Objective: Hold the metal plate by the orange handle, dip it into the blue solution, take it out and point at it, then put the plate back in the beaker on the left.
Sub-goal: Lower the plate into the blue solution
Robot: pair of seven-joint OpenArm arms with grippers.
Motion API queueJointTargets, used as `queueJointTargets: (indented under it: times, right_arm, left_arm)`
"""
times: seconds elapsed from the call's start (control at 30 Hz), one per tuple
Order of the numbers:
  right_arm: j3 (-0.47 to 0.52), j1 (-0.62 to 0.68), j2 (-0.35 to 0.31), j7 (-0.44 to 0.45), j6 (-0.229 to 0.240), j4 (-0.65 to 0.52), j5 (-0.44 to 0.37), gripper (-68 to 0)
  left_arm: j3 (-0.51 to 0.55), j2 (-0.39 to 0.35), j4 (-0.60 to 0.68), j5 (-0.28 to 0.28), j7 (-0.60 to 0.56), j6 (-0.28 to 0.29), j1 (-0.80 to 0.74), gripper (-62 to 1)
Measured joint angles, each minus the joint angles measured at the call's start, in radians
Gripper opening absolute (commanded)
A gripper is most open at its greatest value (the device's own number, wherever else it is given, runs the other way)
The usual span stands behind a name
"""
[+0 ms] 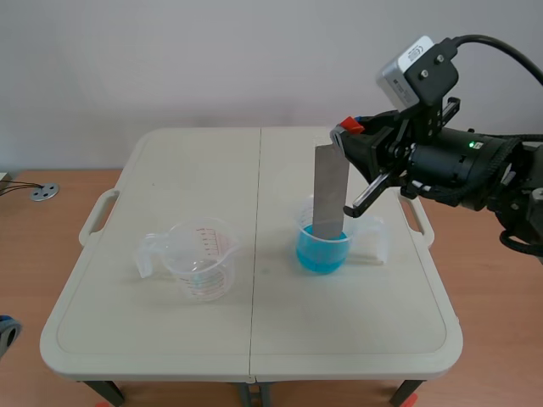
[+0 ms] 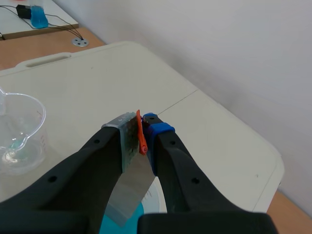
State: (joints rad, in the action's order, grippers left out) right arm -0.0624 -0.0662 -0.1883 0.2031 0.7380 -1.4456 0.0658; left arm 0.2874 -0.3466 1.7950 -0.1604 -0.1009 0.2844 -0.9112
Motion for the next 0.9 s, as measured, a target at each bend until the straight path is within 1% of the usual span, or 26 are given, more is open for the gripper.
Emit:
queueJointTargets:
  times: [0.07,0.13,0.27,0.4,0.47,0.57,0.73,0.9]
  right_arm:
    - [-0.006,0.000,0.000,0.015,-0.004,0.019,0.027,-66.2]
    - [-0.007,0.000,0.017,0.033,-0.018,0.039,0.059,-66.2]
    - [-0.011,0.000,0.036,0.068,-0.021,0.078,0.104,-66.2]
    - [-0.011,0.000,0.036,0.092,-0.043,0.106,0.108,-66.2]
    - [-0.011,0.000,0.036,0.114,-0.042,0.114,0.127,-66.2]
    - [-0.011,0.000,0.036,0.114,-0.043,0.121,0.137,-66.2]
    - [-0.011,0.000,0.036,0.113,-0.087,0.127,0.151,-66.2]
    - [-0.011,0.000,0.036,0.113,-0.094,0.127,0.179,-66.2]
  left_arm:
    - [0.000,0.000,0.000,0.003,0.000,0.000,0.000,-59.4]
    - [0.000,0.000,0.000,0.003,0.000,0.000,0.000,-59.4]
    - [0.000,0.000,0.000,0.003,0.000,0.000,0.000,-59.4]
    - [0.000,0.000,0.000,0.003,0.000,0.000,0.000,-59.4]
    - [0.000,0.000,0.000,0.003,0.000,0.000,0.000,-59.4]
    - [0.000,0.000,0.000,0.003,0.000,0.000,0.000,-59.4]
    - [0.000,0.000,0.000,0.003,0.000,0.000,0.000,-59.4]
    - [0.000,0.000,0.000,0.003,0.000,0.000,0.000,-59.4]
